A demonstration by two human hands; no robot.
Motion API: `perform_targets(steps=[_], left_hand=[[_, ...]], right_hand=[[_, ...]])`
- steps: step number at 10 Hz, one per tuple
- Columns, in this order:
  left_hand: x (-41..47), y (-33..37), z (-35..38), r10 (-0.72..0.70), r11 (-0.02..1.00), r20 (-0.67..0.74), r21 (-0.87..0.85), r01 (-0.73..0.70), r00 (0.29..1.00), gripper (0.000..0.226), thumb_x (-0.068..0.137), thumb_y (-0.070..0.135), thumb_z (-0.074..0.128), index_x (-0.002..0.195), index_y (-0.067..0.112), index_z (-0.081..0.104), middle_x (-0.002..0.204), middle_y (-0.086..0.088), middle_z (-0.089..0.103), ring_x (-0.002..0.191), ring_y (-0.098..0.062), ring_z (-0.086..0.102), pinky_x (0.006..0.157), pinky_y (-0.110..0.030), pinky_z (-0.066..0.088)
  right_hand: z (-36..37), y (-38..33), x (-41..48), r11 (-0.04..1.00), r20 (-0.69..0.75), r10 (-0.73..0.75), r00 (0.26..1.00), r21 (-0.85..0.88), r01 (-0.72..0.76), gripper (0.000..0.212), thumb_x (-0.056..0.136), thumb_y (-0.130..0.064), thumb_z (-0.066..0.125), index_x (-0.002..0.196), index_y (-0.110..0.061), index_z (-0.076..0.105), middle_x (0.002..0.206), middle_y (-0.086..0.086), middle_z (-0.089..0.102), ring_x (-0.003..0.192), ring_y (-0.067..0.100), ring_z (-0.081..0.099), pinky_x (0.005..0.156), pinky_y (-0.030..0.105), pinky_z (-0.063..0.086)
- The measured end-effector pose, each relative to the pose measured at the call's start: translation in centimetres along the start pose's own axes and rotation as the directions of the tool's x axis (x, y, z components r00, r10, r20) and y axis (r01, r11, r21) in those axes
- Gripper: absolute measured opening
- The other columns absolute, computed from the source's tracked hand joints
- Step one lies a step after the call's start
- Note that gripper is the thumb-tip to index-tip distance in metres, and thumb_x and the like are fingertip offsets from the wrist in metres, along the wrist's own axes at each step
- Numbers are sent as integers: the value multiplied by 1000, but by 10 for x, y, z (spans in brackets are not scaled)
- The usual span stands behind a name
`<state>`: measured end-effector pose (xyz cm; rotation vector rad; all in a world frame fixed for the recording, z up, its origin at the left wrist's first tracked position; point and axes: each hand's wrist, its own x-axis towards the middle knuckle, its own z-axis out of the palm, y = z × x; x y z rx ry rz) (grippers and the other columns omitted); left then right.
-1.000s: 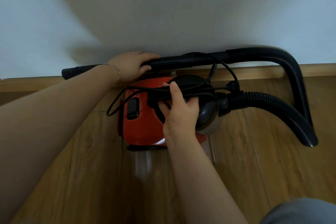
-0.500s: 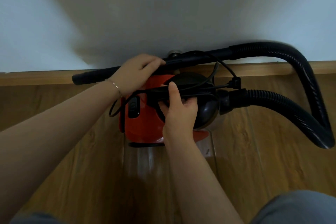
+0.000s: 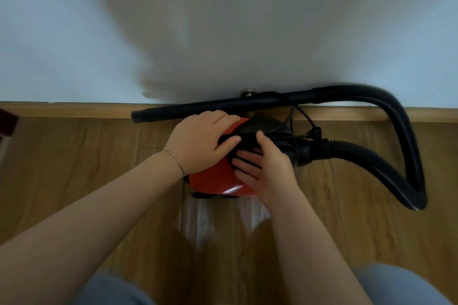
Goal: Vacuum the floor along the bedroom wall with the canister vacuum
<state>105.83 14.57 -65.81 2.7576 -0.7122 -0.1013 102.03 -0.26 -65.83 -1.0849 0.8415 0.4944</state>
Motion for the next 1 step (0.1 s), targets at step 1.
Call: perform_targets(steps=[1], left_hand=[[-17,24,-44,-121,992,40,29,120,992,67,87,56,20,141,20,40,131,-1,56,118,-19,54,95,-35,45]], right_hand=[[-1,-31,-48,976,-193,-14,981,-217,-29,42,92,-38,54,123,-9,55,109,10,68,100,24,63,91,42,51]])
